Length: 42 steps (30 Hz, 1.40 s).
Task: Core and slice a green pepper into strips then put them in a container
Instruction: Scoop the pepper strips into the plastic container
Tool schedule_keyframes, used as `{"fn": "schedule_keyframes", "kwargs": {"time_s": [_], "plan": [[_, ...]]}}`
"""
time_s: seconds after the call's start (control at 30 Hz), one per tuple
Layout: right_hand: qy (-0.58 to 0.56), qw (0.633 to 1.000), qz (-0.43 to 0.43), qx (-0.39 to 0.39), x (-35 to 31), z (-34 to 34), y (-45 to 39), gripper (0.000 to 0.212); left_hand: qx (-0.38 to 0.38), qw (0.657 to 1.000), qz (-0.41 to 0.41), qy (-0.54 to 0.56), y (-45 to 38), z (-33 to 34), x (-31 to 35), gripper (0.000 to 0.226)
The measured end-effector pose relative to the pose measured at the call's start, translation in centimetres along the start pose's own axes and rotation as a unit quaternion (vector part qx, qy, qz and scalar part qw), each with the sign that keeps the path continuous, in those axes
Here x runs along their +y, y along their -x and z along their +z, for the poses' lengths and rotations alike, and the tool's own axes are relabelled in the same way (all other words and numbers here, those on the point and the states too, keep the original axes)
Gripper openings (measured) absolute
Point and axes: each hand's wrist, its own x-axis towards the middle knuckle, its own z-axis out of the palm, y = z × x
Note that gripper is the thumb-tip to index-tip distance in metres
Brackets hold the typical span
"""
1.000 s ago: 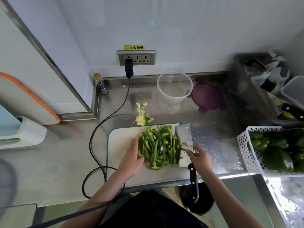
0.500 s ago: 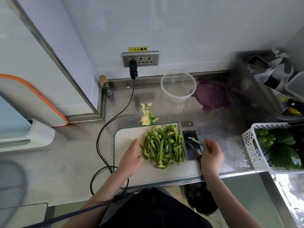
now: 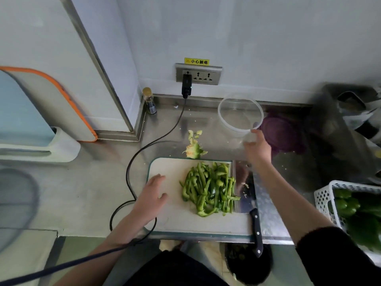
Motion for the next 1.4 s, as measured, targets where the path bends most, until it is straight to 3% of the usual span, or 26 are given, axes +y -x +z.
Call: {"fn": "schedule_keyframes", "kwargs": {"time_s": [0.1, 0.17, 0.37, 0.57, 0.67, 0.77, 0.9, 1.03, 1.17, 1.27, 1.33, 1.4], "plan": [[0.131, 0.987, -0.022, -0.093, -0.7, 0.9, -3.5, 0.055, 0.019, 0.999, -0.016, 0.022, 0.6, -0.8, 0.0, 0.044], [0.156, 0.980, -0.016, -0.124, -1.0, 1.9, -4.5, 0.051, 0.029, 0.999, -0.023, 0.031, 1.1, -1.2, 0.0, 0.038], [0.091, 0.995, -0.031, -0.020, 0.1, 4.3, -5.5, 0.020, 0.091, 0.992, -0.055, 0.066, 3.0, -3.2, -0.6, 0.030], [0.010, 0.994, -0.097, 0.051, 0.0, 2.9, -1.6, 0.019, 0.160, 0.977, -0.125, 0.072, 7.4, -5.1, -4.0, 0.027], [-0.008, 0.991, -0.122, 0.048, 0.6, 2.0, 2.5, 0.012, 0.167, 0.969, -0.162, 0.088, 10.8, -5.4, -5.8, 0.022], [-0.016, 0.994, -0.107, 0.020, 1.7, 1.7, 7.4, 0.009, 0.084, 0.979, -0.171, 0.074, 14.0, -5.4, -7.7, 0.040], [-0.017, 0.997, -0.069, 0.000, 2.9, 2.7, 13.6, 0.010, -0.143, 0.980, -0.126, 0.053, 15.6, -5.2, -9.2, 0.020], [-0.002, 0.997, -0.080, 0.006, 3.6, 4.0, 17.3, 0.016, -0.227, 0.964, -0.068, 0.118, 13.8, -4.1, -6.3, 0.014], [0.009, 0.995, -0.100, 0.020, 3.3, 4.7, 20.3, 0.016, -0.215, 0.920, -0.113, 0.307, 10.3, -3.1, -3.1, 0.025], [0.013, 0.994, -0.106, 0.020, 3.2, 5.1, 22.7, 0.013, -0.165, 0.845, -0.180, 0.475, 7.7, -3.1, -0.2, 0.029], [0.026, 0.993, -0.115, 0.001, 3.2, 5.6, 24.3, 0.011, -0.174, 0.786, -0.212, 0.554, 6.5, -3.6, 1.1, 0.038], [0.058, 0.988, -0.141, -0.029, 3.2, 5.9, 25.8, 0.008, -0.200, 0.771, -0.218, 0.564, 5.9, -4.2, 1.4, 0.057]]}}
